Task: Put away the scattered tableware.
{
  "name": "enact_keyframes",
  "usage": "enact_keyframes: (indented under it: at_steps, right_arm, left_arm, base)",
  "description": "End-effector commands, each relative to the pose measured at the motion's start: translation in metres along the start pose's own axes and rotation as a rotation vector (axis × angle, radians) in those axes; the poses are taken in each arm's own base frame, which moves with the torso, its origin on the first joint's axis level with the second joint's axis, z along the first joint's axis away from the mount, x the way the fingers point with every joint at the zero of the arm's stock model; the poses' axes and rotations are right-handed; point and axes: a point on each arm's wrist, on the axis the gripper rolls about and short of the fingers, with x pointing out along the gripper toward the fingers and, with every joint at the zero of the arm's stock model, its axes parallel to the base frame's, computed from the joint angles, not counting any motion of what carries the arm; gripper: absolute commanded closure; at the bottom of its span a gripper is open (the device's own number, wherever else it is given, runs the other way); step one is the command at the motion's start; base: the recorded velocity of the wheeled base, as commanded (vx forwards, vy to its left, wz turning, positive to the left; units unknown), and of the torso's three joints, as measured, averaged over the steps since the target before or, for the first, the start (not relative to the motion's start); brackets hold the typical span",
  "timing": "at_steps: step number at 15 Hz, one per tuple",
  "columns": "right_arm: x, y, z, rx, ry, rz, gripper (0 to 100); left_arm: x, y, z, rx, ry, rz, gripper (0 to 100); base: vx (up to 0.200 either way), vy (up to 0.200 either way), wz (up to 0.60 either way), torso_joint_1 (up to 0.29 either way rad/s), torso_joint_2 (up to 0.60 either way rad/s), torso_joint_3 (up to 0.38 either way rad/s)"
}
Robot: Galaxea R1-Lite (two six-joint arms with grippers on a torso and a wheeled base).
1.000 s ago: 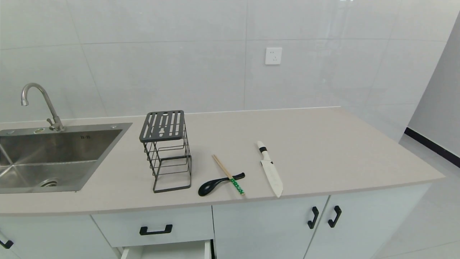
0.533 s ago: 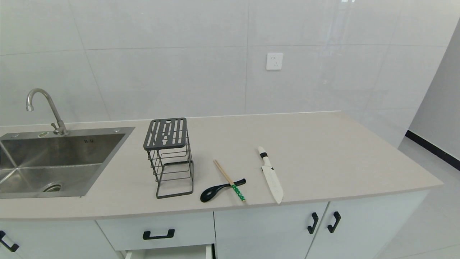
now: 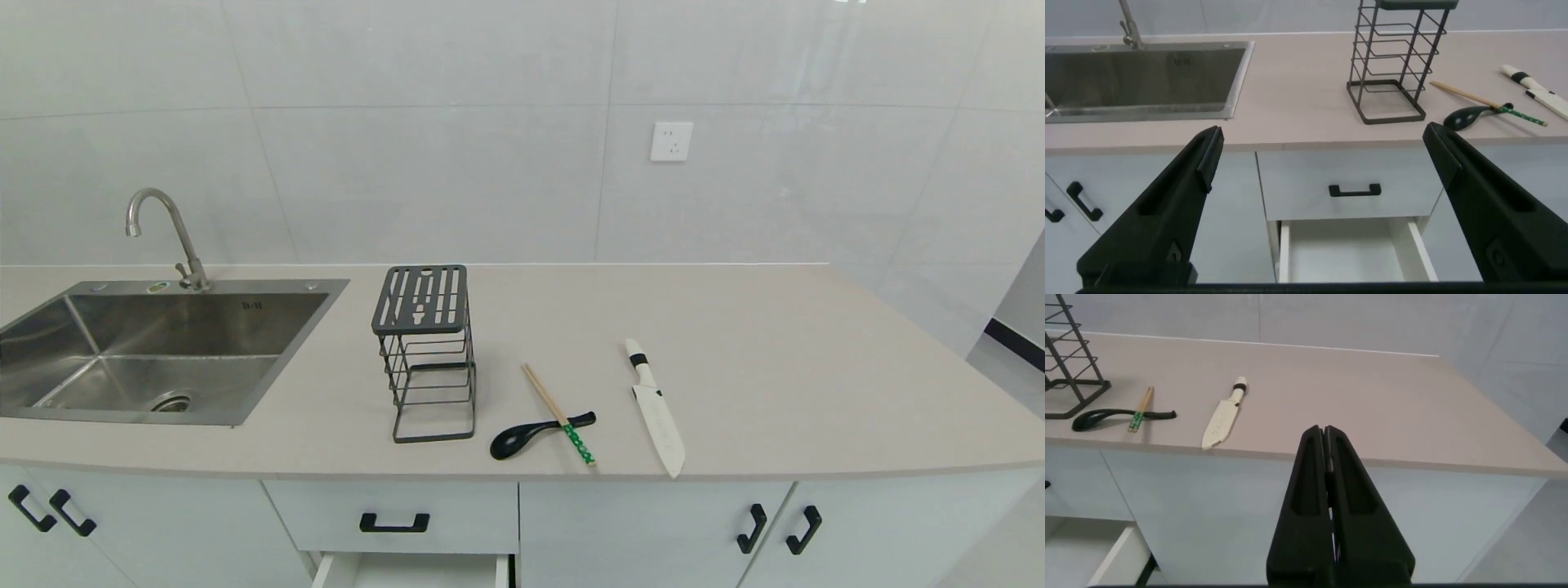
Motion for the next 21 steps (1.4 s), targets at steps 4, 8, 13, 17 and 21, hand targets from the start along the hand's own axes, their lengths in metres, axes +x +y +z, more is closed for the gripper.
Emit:
enact_keyframes:
  at_steps: [4,8,13,17,21]
  right_arm:
    - [0.000,0.000,0.000,-0.001,0.002,0.001,100]
    - [0.004,-0.007,0.108,0.008,-0.151,0.207,100]
    - [0.099,0.022,0.109,-0.113,0.356,0.660,100]
    - [0.174,0.065,0.125,-0.190,0.492,0.755,0]
    - [0.235,0.108,0.136,-0.201,0.509,0.803,0]
  left_arm:
    - [0.000,0.000,0.000,-0.004,0.002,0.001,0]
    - [0.000,0.000,0.000,-0.004,0.002,0.001,0]
    - [0.000,0.000,0.000,-0.003,0.002,0.001,0]
    - [0.000,0.000,0.000,-0.006,0.002,0.001,0]
    - [0.000,0.000,0.000,-0.006,0.002,0.001,0]
  base:
    - [0.000,0.000,0.00,0.000,0.00,0.000]
    - [0.000,0.000,0.00,0.000,0.00,0.000]
    - [0.000,0.000,0.00,0.000,0.00,0.000]
    - [0.000,0.000,0.00,0.000,0.00,0.000]
    - [0.000,0.000,0.00,0.000,0.00,0.000]
